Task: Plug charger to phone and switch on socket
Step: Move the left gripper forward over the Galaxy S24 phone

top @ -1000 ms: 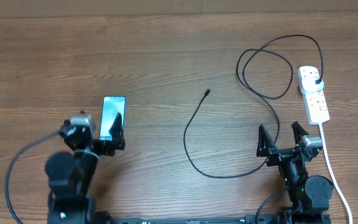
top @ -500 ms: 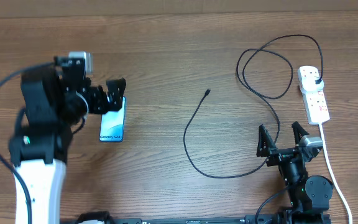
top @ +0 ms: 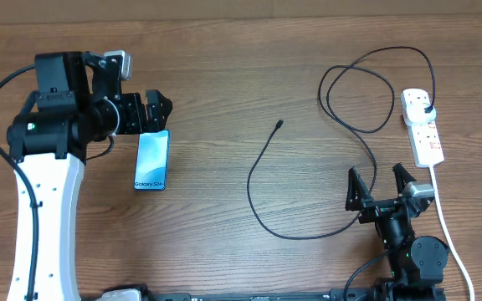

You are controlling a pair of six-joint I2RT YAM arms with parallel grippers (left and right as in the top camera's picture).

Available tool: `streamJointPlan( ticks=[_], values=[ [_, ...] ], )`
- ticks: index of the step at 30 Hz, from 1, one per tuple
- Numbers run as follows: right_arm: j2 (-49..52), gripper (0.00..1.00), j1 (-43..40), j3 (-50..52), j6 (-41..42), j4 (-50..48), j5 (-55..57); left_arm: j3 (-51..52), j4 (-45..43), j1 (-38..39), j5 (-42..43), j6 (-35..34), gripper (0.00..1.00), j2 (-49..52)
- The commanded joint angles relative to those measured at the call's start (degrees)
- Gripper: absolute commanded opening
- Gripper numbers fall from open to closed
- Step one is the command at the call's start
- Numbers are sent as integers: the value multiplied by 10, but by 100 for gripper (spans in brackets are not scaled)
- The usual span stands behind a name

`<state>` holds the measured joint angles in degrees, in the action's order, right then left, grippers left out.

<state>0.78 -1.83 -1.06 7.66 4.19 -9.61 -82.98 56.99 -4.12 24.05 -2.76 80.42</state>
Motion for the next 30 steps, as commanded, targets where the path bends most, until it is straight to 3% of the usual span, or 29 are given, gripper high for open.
streamJointPlan(
  ticks=[1, 13, 30],
  values=[
    [-6, 100, 2, 6, -1, -2, 5, -15, 0, 4, 10, 15, 100, 6],
    [-6, 100, 2, 6, -1, -2, 5, -15, 61, 9, -151, 15, 100, 60],
    [-6, 100, 2, 6, -1, -2, 5, -15, 83, 9, -186, 29, 99, 255]
  ],
)
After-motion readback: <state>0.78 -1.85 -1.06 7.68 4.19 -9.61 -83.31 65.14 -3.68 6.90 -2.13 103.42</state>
